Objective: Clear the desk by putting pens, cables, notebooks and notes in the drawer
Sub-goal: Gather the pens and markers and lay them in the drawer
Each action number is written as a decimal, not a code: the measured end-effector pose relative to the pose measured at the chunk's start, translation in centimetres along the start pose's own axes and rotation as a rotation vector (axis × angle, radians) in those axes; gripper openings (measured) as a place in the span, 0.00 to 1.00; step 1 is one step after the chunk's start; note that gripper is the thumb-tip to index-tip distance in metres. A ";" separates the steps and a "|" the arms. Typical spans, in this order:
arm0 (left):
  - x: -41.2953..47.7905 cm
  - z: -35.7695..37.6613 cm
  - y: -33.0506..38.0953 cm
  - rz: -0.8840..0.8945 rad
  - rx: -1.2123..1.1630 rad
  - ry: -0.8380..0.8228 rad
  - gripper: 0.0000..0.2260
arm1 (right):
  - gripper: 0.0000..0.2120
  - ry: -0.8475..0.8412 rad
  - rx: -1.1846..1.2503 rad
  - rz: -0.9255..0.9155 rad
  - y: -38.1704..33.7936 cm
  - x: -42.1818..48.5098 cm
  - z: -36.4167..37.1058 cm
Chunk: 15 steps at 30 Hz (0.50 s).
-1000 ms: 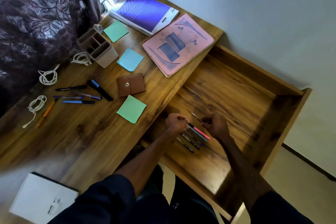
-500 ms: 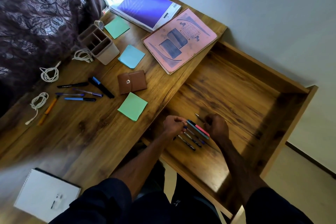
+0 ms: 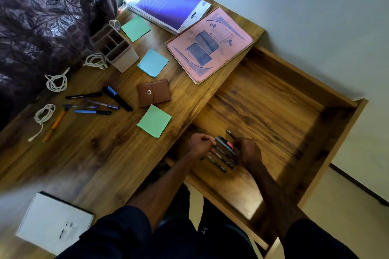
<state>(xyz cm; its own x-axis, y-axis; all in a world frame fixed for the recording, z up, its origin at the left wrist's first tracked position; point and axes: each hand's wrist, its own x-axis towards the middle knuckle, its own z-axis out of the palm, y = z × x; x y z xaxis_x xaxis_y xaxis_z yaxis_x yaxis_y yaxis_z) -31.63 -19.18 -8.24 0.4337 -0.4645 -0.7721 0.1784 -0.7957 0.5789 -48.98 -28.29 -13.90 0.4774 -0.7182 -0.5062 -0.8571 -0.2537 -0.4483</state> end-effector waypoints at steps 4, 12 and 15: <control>0.2 -0.3 -0.2 -0.017 -0.014 -0.003 0.05 | 0.06 0.012 -0.004 -0.001 0.0 0.1 0.0; 0.2 -0.7 -0.5 -0.015 -0.028 -0.006 0.04 | 0.06 0.040 -0.012 0.015 -0.2 0.2 0.2; 0.0 -0.9 -0.5 -0.011 -0.035 -0.017 0.05 | 0.05 0.071 0.010 -0.008 -0.3 0.2 0.2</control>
<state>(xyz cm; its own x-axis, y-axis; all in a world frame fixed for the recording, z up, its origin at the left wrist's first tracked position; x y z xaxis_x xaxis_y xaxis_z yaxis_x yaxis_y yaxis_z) -30.93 -18.45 -8.29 0.4167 -0.4625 -0.7826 0.2137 -0.7870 0.5788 -48.63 -28.22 -14.00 0.4688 -0.7603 -0.4496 -0.8514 -0.2534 -0.4592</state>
